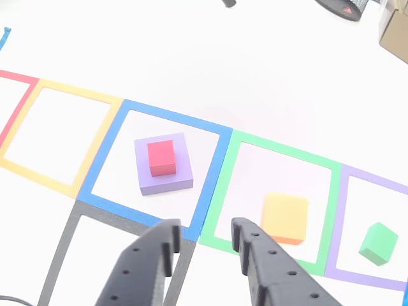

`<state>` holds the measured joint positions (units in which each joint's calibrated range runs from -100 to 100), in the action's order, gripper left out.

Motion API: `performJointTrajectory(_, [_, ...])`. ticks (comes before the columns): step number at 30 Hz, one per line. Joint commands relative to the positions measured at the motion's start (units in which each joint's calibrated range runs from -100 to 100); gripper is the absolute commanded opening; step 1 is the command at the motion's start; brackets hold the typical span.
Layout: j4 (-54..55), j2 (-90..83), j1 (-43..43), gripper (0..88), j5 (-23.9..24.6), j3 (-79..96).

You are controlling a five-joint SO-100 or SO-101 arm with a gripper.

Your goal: Tower of hanoi

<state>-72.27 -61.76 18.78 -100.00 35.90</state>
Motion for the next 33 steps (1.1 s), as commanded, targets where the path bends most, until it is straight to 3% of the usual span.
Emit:
performJointTrajectory(1, [22.71,-1.75,0.97,19.6,0.0,17.92])
performJointTrajectory(6, [41.01,-0.13,3.17,29.2,0.0,30.55])
performJointTrajectory(13, [76.24,10.36,4.71,31.1,0.0,47.28])
performJointTrajectory(27, [115.67,44.36,5.95,31.5,0.0,50.1])
performJointTrajectory(33, [122.71,56.14,6.43,31.0,0.0,45.83])
